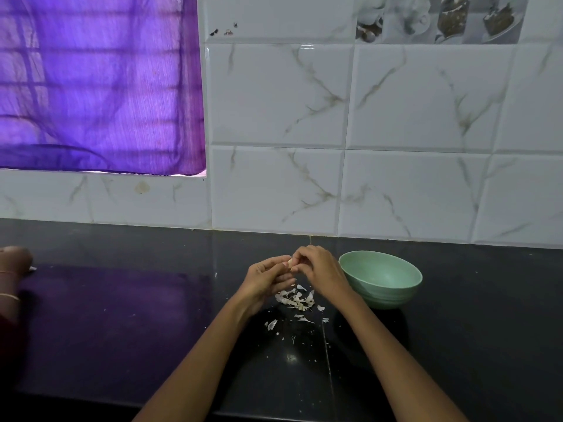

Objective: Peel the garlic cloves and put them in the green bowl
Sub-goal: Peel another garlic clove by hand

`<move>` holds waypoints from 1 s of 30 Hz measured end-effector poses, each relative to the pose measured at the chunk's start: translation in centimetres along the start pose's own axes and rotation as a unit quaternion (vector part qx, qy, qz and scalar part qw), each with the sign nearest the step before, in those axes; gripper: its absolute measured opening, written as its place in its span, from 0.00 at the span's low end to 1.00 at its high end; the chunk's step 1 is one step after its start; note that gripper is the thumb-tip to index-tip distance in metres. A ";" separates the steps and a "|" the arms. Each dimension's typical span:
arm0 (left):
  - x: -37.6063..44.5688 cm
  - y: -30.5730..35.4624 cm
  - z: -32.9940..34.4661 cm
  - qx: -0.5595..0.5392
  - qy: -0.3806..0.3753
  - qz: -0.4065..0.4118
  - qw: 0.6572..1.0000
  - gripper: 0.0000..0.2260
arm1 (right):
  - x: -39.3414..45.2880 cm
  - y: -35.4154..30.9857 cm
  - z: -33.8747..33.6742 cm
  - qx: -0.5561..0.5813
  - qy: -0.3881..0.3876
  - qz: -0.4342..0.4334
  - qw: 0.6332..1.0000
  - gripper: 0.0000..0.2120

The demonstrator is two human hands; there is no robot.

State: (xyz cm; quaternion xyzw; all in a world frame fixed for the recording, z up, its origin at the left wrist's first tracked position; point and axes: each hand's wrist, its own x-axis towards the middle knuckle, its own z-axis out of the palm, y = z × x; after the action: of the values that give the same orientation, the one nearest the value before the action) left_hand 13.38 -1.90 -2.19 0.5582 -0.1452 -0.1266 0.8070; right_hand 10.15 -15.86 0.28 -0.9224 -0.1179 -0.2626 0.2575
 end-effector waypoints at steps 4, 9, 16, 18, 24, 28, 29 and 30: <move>0.0 0.0 0.0 -0.003 0.004 0.002 1.000 0.10 | 0.1 -0.2 0.1 -0.009 -0.045 -0.007 0.999 0.02; 0.3 -0.2 -0.2 0.014 0.020 0.002 1.000 0.09 | 0.0 -0.1 0.0 0.008 -0.065 -0.003 0.998 0.02; 0.5 -0.1 -0.4 -0.012 0.029 0.027 0.999 0.09 | -0.1 -0.3 -0.6 0.015 -0.078 0.003 0.997 0.05; 0.5 -0.1 -0.4 -0.004 0.041 0.029 0.999 0.09 | -0.1 -0.3 -0.6 0.004 -0.086 0.009 0.996 0.06; 0.7 -0.1 -0.5 -0.015 0.087 0.044 0.995 0.04 | -0.1 -0.3 -0.8 -0.004 -0.024 0.032 0.999 0.12; 0.7 0.1 -0.7 -0.011 0.097 0.063 0.993 0.08 | -0.2 -0.6 -0.9 -0.015 0.032 0.048 0.998 0.14; 0.7 0.1 -0.7 -0.007 0.101 0.061 0.993 0.08 | -0.2 -0.5 -1.0 -0.016 0.058 0.054 0.997 0.17; 0.7 0.1 -0.7 -0.002 0.106 0.058 0.993 0.08 | -0.1 -0.3 -1.0 -0.016 0.087 0.060 0.994 0.19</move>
State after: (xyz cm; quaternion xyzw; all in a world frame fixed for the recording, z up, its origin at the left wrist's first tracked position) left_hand 14.28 -1.54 -2.30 0.5572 -0.0902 -0.0204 0.8252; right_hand 9.51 -16.13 1.08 -0.9057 -0.0356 -0.3276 0.2668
